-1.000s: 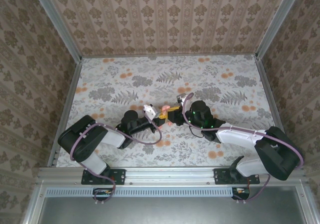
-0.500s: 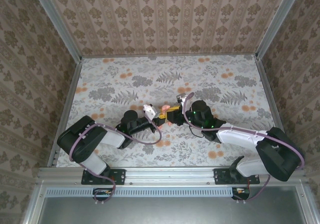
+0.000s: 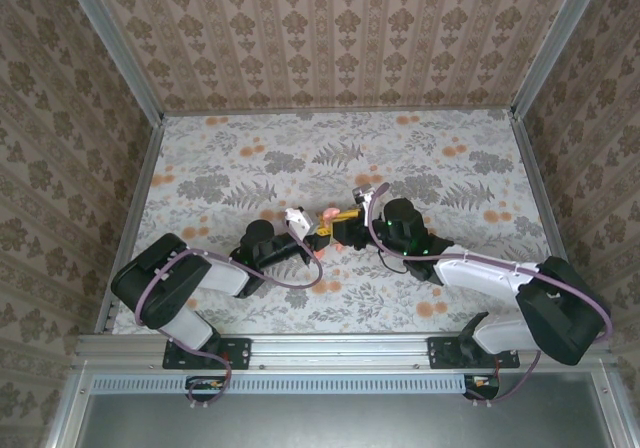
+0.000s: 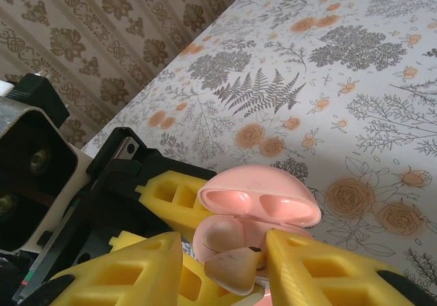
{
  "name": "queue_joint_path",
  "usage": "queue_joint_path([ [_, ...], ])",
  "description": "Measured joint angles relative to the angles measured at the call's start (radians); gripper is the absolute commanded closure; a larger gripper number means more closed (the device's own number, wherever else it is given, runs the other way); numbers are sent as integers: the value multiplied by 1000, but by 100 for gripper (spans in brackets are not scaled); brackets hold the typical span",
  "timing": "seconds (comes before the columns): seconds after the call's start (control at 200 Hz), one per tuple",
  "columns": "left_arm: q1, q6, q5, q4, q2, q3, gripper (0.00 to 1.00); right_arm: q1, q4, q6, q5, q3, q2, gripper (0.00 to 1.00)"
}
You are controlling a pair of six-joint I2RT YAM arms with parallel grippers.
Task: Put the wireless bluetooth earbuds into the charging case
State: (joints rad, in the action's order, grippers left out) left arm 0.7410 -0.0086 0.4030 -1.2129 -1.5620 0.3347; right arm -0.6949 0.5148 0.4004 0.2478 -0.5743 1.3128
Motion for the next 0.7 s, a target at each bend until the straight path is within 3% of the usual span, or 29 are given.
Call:
queue_joint_path([
  [0.7,0,0,0,-7,2,0,93,0,-26,0,5,-1,-50,59],
])
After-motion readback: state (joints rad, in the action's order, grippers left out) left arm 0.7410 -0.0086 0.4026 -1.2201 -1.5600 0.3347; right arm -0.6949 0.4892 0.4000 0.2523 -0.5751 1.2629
